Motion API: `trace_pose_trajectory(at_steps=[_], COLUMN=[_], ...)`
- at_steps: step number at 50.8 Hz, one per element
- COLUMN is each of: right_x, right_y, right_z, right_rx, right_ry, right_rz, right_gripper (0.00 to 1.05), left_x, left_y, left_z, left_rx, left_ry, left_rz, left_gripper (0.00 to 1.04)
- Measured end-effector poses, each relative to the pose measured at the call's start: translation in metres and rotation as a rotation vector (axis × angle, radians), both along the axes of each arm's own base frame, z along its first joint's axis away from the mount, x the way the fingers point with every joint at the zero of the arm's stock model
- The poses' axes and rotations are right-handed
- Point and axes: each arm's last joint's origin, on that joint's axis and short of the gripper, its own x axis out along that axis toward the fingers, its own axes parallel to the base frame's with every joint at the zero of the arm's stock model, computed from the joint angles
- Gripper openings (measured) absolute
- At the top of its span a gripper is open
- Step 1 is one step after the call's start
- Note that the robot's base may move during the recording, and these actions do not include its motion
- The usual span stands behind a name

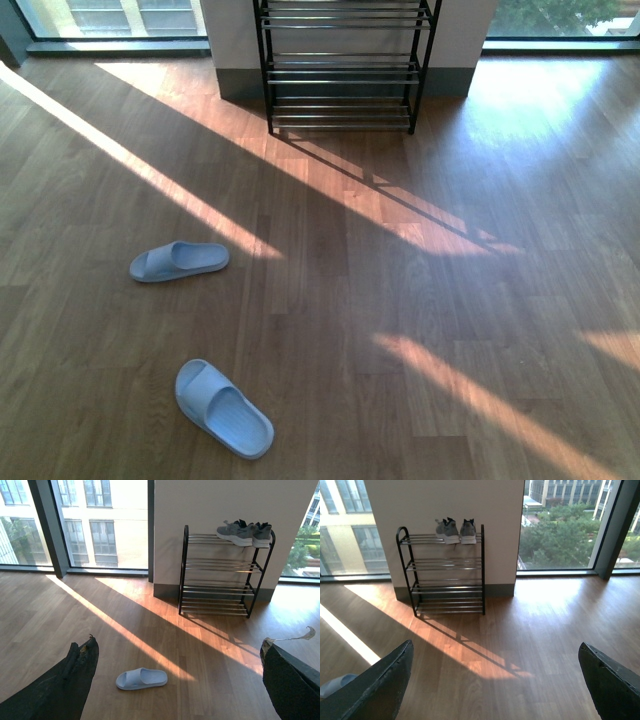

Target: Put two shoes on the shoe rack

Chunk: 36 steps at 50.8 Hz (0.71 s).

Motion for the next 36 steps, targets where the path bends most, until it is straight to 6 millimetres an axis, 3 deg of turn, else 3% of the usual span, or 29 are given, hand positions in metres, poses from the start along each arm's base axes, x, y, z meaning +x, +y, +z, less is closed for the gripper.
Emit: trace_pose_trajectory(at_steps=[36], right_x=[0.0], right_y=[0.0002], right_z=[0.0], right_rx=[0.0], right_ry=[0.0], right_rz=[0.006], right_gripper=[0.96], left_x=[0.0], left_y=[0.0], left_z=[-0.0001], left_rx=[0.0], left_ry=[0.0], left_rz=[0.002], left_gripper=[0.95])
